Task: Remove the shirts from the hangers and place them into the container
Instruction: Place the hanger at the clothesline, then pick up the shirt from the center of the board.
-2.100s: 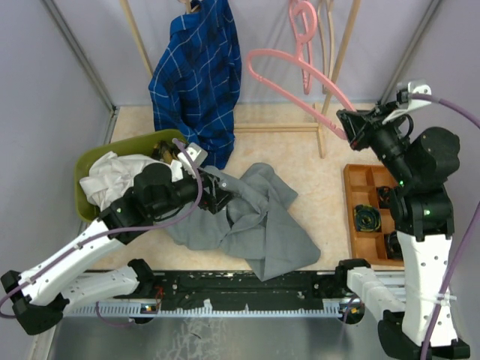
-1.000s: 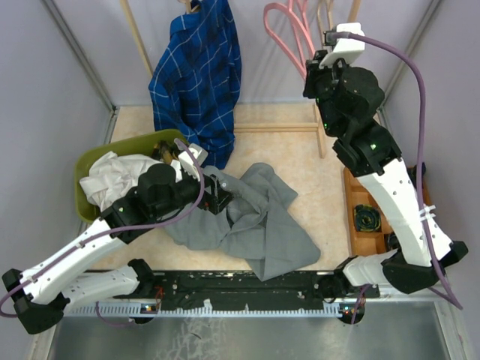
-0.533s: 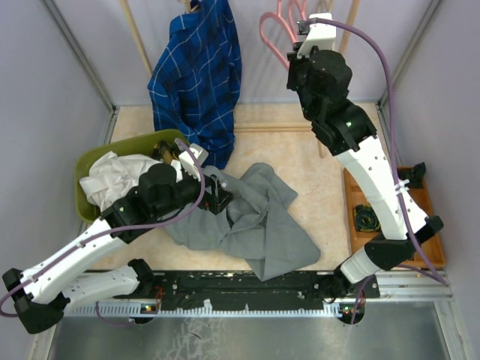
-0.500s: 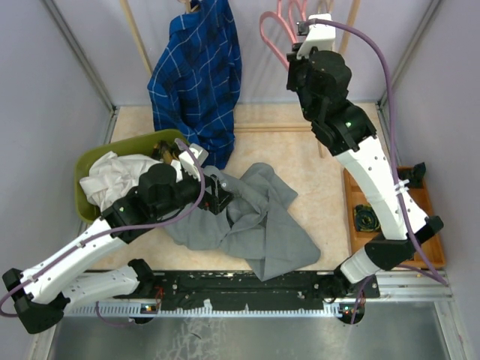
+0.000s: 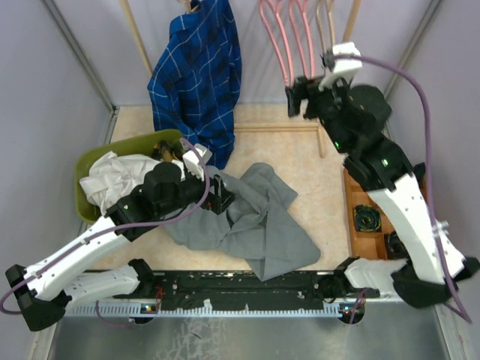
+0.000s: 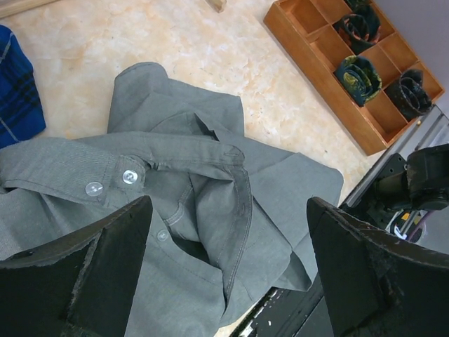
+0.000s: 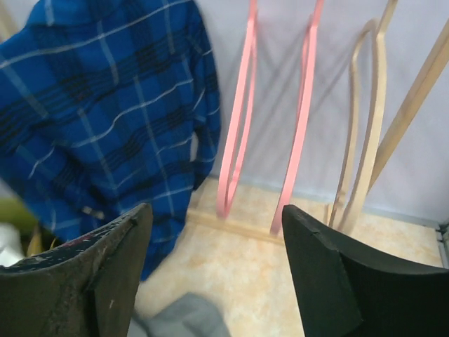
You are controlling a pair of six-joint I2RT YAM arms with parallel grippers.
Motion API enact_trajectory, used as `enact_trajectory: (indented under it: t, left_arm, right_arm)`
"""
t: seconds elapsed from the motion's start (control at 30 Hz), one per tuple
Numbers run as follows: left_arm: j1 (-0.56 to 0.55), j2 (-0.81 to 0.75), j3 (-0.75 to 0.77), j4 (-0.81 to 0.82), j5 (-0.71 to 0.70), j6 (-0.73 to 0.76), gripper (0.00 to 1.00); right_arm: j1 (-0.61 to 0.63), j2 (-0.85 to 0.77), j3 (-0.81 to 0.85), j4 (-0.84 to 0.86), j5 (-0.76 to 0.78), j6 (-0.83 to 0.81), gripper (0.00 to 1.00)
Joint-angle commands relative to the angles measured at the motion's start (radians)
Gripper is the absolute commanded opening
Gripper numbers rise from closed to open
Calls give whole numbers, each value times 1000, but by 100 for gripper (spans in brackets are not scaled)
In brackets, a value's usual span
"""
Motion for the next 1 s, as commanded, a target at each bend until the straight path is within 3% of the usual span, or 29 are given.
enact_trajectory:
  t: [0.0, 0.2, 0.37, 0.57, 0.77, 0.97]
  left_arm:
    - [-3, 24, 33, -18, -32, -3, 96]
    - [-3, 118, 88, -96, -99, 19, 96]
    - [-5, 276, 193, -230, -144, 24, 96]
    - [-39, 462, 270, -384, -153, 26, 99]
    - [-70, 641, 295, -512, -155, -7, 99]
    - [-76, 813, 261, -472, -60, -27, 99]
  right_arm:
    - [5, -221, -253, 117, -192, -2, 76]
    - [5, -574, -729, 335, -200, 132, 80]
    - [4, -723, -906, 235, -64, 309, 81]
    - [3, -799, -1024, 103, 6, 505, 83]
    - [5, -793, -1068, 145, -5, 561, 84]
    - [5, -726, -1051, 163, -31, 562, 85]
